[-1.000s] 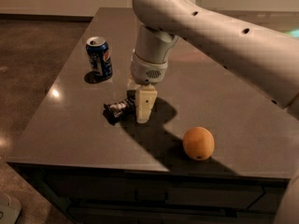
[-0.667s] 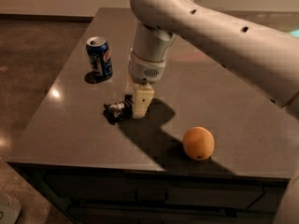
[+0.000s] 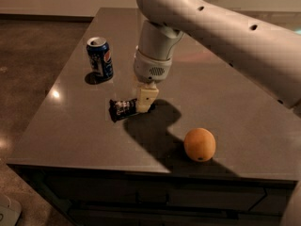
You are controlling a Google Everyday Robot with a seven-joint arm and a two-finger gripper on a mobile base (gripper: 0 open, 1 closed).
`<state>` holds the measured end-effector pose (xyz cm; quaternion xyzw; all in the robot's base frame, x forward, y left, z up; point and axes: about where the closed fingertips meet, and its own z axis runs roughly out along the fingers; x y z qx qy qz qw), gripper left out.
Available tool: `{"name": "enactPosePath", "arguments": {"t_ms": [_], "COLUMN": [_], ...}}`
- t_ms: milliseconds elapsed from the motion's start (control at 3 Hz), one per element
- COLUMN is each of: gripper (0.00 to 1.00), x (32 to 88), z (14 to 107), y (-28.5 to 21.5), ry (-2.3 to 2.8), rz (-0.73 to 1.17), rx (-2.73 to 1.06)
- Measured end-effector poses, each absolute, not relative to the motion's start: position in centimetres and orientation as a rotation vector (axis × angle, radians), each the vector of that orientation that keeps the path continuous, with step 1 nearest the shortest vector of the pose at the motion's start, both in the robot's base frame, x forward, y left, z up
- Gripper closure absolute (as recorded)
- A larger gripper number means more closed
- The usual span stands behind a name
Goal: Pick rxbar chocolate
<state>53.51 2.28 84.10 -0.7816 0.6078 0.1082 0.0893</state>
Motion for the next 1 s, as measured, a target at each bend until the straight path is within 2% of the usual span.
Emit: {"name": "enactPosePath", "arguments": {"t_ms": [1000], "gripper": [1.0], "x": [53.5], "z": [90.4], "y": [0.1], "ry": [1.753], "rz": [0.382], "rx": [-2.211]}}
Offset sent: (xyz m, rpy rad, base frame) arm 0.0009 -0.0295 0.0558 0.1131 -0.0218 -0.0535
